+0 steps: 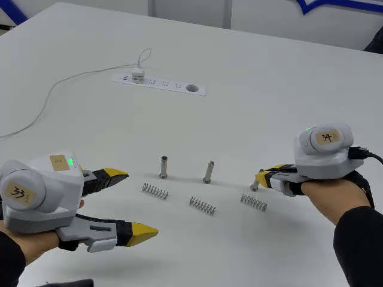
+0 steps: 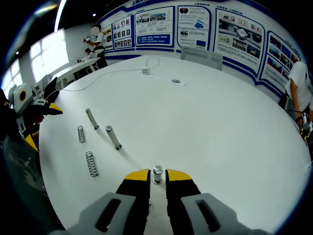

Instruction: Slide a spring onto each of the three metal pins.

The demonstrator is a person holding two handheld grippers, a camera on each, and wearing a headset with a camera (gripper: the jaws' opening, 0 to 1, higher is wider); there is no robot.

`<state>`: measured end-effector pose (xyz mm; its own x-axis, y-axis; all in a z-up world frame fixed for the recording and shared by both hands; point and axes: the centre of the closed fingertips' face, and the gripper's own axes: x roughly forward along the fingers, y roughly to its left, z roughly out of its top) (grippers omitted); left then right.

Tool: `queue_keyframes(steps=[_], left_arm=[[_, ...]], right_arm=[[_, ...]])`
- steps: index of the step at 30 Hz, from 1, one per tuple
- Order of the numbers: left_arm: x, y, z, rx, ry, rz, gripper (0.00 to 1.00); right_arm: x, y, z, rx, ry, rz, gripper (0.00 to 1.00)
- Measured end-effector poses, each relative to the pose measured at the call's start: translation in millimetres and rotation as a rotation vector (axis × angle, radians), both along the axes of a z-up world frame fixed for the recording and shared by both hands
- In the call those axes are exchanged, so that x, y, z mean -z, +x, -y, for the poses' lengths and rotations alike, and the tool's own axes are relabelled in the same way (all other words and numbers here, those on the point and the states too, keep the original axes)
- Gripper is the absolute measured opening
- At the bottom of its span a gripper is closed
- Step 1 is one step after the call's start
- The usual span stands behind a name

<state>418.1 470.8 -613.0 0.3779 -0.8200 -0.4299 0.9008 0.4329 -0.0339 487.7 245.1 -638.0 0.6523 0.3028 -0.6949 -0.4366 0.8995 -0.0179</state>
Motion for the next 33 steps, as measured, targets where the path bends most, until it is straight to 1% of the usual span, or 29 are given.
queue_keyframes(steps=[5, 9, 11, 15, 18, 20, 22, 27, 31, 33], left_arm=[[-0.9, 0.3, 0.5, 0.000, 0.000, 0.002, 0.75], [-0.7, 0.4, 0.4, 0.001, 0.001, 0.002, 0.75], [-0.7, 0.6, 0.5, 0.001, 0.001, 0.002, 0.75], [-1.1, 0.7, 1.3, 0.003, 0.000, 0.003, 0.75], [-1.0, 0.8, 1.5, 0.004, 0.001, 0.004, 0.75], [-0.9, 0.8, 1.7, 0.005, 0.002, 0.003, 0.75], [-0.9, 0.7, 2.1, 0.007, 0.004, 0.004, 0.75], [-1.8, 0.8, 3.4, 0.010, 0.004, 0.005, 0.75], [-1.5, 0.1, 4.2, 0.014, 0.007, 0.005, 0.75], [-1.3, 0.1, 4.3, 0.014, 0.008, 0.005, 0.75]], right_arm=[[-2.4, -1.6, 3.6, 0.000, -0.002, 0.011, 0.15], [-2.7, -7.4, 6.3, -0.009, -0.008, 0.008, 0.15], [-3.2, -13.5, 5.8, -0.016, -0.013, 0.007, 0.15], [-2.0, -19.1, 3.9, -0.041, -0.020, -0.001, 0.16], [-0.6, -24.5, -0.8, -0.074, -0.016, -0.010, 0.16], [3.6, -30.2, -7.4, -0.127, -0.015, -0.030, 0.16], [7.6, -33.5, -11.3, -0.165, -0.030, -0.042, 0.16], [11.9, -35.5, -20.4, -0.220, -0.026, -0.063, 0.15], [17.5, -35.6, -27.6, -0.281, -0.052, -0.082, 0.15], [19.1, -34.5, -29.6, -0.305, -0.066, -0.084, 0.15]])
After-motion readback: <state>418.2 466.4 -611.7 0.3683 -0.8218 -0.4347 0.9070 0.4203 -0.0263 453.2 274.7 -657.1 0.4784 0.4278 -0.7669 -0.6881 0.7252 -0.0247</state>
